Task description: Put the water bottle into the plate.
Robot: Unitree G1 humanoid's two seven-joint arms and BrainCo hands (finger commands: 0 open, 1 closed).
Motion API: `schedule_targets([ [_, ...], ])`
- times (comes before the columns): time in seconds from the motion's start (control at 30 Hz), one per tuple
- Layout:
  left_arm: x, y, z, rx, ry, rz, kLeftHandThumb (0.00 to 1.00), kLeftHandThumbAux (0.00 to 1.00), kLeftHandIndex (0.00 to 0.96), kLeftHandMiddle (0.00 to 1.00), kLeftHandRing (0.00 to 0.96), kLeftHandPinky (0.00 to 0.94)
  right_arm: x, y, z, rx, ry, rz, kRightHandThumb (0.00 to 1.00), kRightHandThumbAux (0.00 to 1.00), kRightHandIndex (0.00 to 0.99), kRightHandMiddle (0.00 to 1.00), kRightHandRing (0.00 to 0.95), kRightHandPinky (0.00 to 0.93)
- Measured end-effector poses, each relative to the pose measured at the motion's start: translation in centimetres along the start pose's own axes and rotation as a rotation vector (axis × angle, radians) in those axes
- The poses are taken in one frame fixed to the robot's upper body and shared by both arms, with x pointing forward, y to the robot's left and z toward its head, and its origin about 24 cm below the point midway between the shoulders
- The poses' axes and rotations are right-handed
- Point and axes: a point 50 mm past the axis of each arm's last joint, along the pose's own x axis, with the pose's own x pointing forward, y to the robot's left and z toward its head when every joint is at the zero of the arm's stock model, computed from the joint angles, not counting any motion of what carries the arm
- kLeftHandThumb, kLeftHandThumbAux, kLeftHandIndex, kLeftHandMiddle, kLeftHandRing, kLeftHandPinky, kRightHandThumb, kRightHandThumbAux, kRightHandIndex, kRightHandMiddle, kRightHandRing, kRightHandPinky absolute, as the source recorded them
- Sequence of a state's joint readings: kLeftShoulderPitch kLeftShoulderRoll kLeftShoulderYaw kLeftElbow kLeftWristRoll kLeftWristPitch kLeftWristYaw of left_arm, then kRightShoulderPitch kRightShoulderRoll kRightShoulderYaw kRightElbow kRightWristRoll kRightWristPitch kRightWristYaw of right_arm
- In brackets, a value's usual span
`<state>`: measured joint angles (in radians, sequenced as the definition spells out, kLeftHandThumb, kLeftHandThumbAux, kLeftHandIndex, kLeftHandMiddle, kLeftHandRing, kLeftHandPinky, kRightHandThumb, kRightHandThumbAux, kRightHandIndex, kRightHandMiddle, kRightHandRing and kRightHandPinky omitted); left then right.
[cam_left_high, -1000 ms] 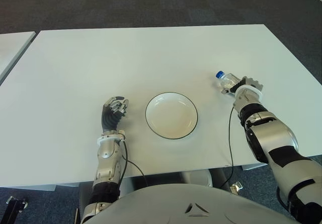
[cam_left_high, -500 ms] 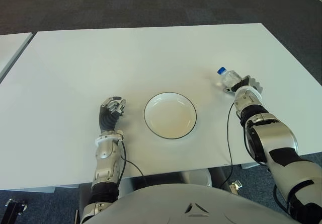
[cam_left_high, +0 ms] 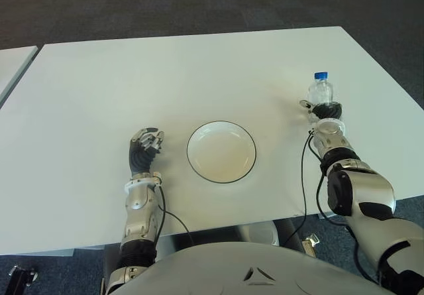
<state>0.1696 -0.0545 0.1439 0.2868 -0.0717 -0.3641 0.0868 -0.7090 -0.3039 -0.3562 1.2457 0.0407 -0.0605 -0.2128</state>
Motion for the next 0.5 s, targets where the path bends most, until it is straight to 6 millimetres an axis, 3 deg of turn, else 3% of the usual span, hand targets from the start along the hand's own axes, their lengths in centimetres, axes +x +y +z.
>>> schedule_targets([
  [0.3,0.0,0.0,0.1,-0.001,-0.01,-0.001,0.706,0.718,0.434,0.724,0.722,0.724,-0.3,1.6,-0.4,0.574,0.062,0.276,0.702,0.723,0.438,0.869,0.873,0.886],
  [0.5,0.0,0.0,0.1,0.0,-0.01,-0.001,0.706,0.718,0.434,0.721,0.718,0.715,-0.6,2.3,-0.7,0.724,0.085,0.382,0.705,0.722,0.439,0.88,0.884,0.887],
])
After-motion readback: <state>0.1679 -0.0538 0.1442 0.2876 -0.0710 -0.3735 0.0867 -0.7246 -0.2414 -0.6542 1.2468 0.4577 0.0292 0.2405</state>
